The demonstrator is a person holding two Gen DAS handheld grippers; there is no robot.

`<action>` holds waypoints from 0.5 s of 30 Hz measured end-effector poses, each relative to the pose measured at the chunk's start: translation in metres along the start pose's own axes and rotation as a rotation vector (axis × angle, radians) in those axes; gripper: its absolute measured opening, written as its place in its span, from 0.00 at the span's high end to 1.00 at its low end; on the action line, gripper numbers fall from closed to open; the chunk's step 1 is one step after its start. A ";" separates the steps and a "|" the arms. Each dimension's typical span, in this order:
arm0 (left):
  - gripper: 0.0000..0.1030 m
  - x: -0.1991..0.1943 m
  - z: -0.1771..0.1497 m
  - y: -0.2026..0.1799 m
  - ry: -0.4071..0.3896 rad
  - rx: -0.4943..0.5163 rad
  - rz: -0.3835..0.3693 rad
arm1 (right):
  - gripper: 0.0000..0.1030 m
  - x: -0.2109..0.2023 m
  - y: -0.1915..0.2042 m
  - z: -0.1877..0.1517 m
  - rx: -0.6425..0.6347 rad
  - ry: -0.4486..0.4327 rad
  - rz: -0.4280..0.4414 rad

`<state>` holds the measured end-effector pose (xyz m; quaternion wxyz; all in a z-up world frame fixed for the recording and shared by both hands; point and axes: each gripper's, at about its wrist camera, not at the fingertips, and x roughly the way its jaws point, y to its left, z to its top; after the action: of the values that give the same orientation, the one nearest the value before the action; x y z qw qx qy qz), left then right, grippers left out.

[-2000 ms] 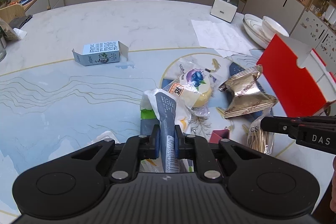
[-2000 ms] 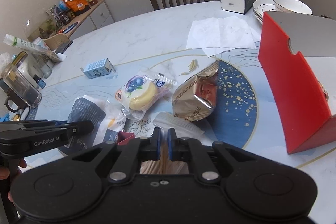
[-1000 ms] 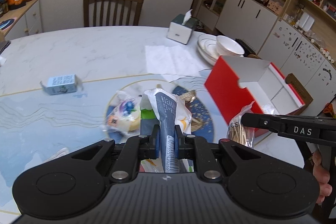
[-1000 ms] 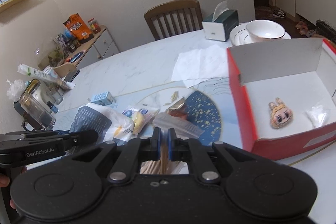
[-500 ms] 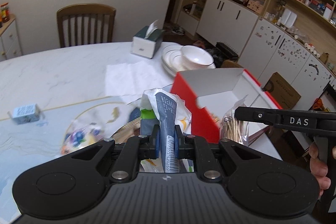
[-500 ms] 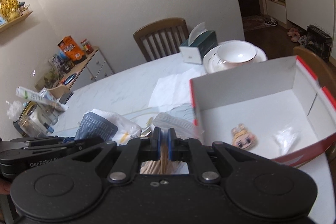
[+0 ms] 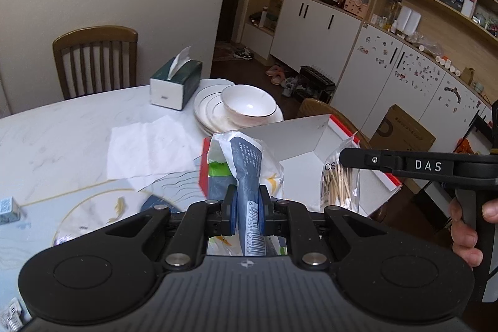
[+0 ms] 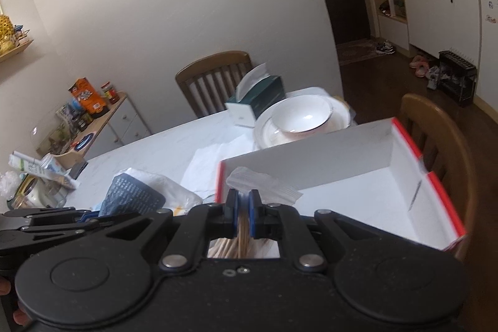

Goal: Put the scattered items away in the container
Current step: 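Carry both held items over the red box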

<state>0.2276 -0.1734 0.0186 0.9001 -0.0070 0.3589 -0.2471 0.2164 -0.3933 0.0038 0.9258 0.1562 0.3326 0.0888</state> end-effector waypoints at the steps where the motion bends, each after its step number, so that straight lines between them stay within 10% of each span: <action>1: 0.88 0.004 0.002 -0.003 0.001 0.004 -0.001 | 0.95 0.000 -0.004 0.001 0.000 -0.001 -0.004; 15: 0.88 0.060 0.031 -0.050 0.039 0.117 -0.029 | 0.94 0.018 -0.054 0.015 -0.026 0.030 -0.060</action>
<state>0.2629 -0.2498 0.0123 0.8880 0.0451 0.3614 -0.2809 0.2430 -0.4423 -0.0141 0.9249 0.1325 0.3500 0.0675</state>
